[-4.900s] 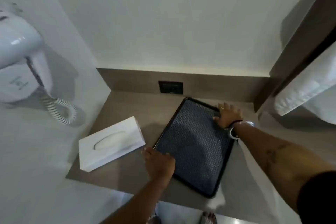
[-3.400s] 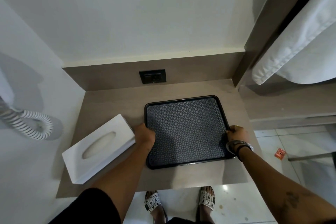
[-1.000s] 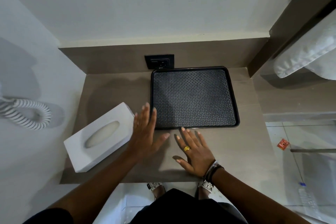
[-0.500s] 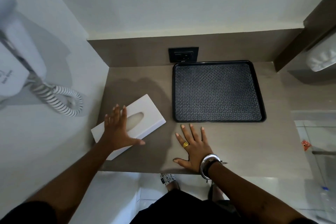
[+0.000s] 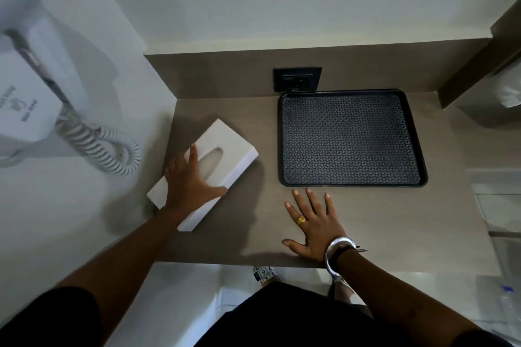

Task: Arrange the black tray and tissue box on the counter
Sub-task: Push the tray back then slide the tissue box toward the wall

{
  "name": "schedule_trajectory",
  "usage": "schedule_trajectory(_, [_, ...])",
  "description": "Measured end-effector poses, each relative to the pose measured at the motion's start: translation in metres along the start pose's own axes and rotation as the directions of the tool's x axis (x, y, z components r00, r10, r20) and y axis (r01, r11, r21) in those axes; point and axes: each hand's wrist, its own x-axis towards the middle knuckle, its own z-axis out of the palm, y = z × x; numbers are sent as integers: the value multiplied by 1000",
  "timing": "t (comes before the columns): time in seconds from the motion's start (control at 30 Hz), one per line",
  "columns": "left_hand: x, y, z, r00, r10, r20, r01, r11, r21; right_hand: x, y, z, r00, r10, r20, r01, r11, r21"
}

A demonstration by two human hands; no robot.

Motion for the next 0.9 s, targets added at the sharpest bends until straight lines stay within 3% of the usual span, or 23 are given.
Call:
schedule_trajectory(0.2, [52,20,-16,939,-339,-54,328,933,-144,1,2,3,1000,0,3,0,1000,16])
schedule_trajectory(0.43, [88,21,-12,882,-466,-67,458,883,-108,2,3,4,1000,-6,-16,6,1000,6])
schedule_trajectory(0.63, [93,25,-4,844,-530,-81,511,841,-177,1,2,5,1000,4,10,-4,1000,3])
schedule_trajectory(0.7, [90,27,-3,864,-492,-102,471,864,-181,2,4,5,1000,6,19,-6,1000,0])
schedule_trajectory(0.77, [77,31,1,911,-373,-175,344,923,-173,2,4,5,999,9,31,-9,1000,-2])
schedule_trajectory(0.9, [37,28,18,957,45,-286,-49,999,-8,2,3,3,1000,7,25,-7,1000,4])
